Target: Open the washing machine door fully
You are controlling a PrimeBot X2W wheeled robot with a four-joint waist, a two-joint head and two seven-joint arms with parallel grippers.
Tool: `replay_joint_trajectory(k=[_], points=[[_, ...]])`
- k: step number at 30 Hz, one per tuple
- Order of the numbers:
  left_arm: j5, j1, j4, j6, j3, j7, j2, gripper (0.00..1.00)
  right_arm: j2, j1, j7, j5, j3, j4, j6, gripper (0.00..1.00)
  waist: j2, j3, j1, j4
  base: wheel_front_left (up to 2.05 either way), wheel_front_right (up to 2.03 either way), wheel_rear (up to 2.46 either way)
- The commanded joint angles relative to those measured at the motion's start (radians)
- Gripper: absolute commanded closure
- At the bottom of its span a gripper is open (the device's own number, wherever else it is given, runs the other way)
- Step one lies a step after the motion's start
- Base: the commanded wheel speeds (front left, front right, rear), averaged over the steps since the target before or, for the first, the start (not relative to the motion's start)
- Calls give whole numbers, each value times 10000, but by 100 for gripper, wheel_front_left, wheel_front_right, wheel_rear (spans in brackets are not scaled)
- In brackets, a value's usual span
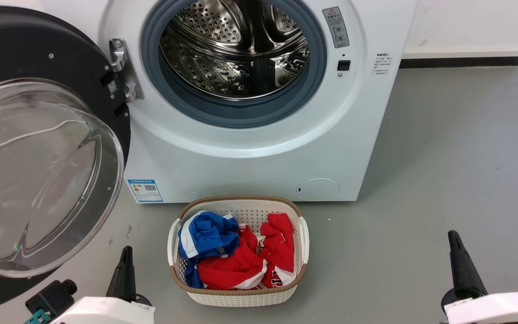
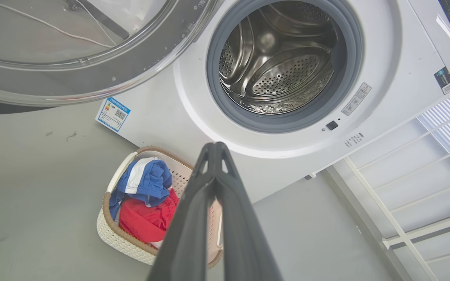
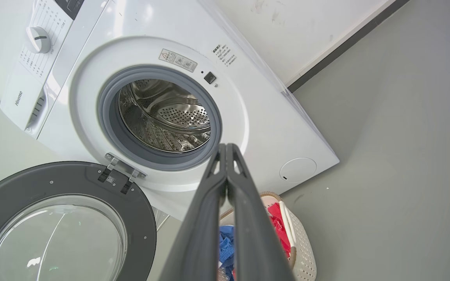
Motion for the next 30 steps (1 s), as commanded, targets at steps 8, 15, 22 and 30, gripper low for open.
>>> replay_joint_trajectory(k=[8, 15, 22, 30], points=[[-1279, -392, 24, -147, 128, 315, 6, 100, -104, -463, 275, 1246, -56, 103, 1, 100, 0, 7, -1, 14, 0, 0, 0], [-2158, -544, 107, -211, 192, 535, 5, 100, -113, -633, 478, 2097, -93, 247, 1, 100, 0, 12, -1, 26, 0, 0, 0], [-2872, -649, 178, -263, 247, 716, 5, 100, -116, -770, 649, 2783, -128, 356, 1, 100, 0, 17, -1, 37, 0, 0, 0], [-3761, -775, 266, -335, 313, 931, 5, 100, -115, -933, 868, 3620, -176, 505, 1, 100, 0, 23, -1, 50, 0, 0, 0]])
